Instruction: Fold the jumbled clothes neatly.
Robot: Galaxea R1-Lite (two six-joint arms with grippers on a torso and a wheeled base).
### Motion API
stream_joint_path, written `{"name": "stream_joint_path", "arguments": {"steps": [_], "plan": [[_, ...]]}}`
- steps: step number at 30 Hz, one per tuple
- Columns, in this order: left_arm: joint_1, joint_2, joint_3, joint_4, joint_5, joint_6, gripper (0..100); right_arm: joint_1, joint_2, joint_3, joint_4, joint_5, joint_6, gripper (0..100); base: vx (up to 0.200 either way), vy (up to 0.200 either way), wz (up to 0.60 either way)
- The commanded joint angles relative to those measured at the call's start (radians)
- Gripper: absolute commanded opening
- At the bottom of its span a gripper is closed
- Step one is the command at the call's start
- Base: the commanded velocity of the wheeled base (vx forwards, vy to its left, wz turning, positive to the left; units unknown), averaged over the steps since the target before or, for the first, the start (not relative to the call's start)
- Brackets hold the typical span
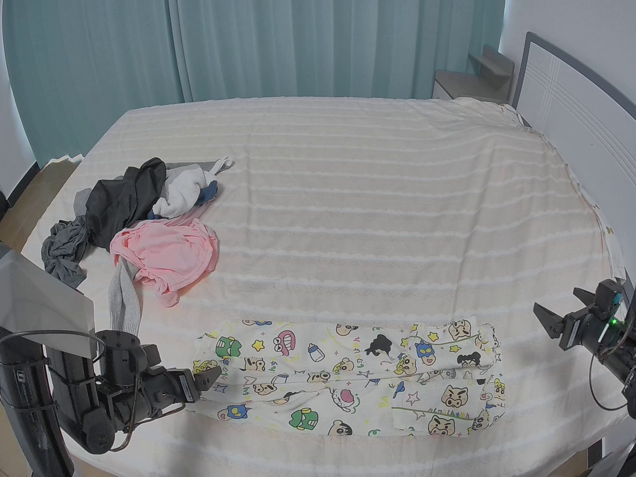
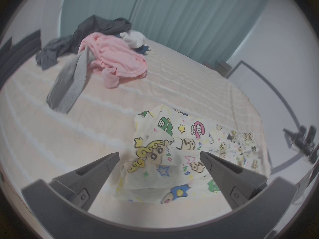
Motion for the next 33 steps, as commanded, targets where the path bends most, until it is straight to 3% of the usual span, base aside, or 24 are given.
{"name": "stream_joint_path", "arguments": {"steps": [1,6,8,11,19,26,33], "plan": [[-0.004,0.029,-0.181,0.109,0.092,0.086,100,-0.002,-0.301,0.064,0.122,-0.040,0.106,100,0.000,0.000,0.00],[-0.013,-0.046,-0.348,0.440,0.098,0.098,100,-0.018,-0.355,0.038,0.135,-0.044,0.117,100,0.000,0.000,0.00],[-0.019,-0.109,-0.445,0.647,0.098,0.098,100,-0.015,-0.356,0.029,0.137,-0.043,0.120,100,0.000,0.000,0.00],[-0.041,-0.126,-0.522,0.787,0.101,0.098,100,-0.010,-0.318,-0.005,0.137,-0.038,0.120,100,0.000,0.000,0.00],[-0.042,-0.130,-0.657,0.836,0.135,0.095,100,-0.008,-0.289,0.000,0.135,-0.027,0.179,100,0.000,0.000,0.00],[-0.064,-0.097,-0.672,0.911,0.144,0.129,100,-0.008,-0.276,0.012,0.137,-0.021,0.179,100,0.000,0.000,0.00],[-0.075,-0.043,-0.673,0.977,0.158,0.249,100,-0.008,-0.275,0.032,0.137,-0.018,0.179,100,0.000,0.000,0.00]]}}
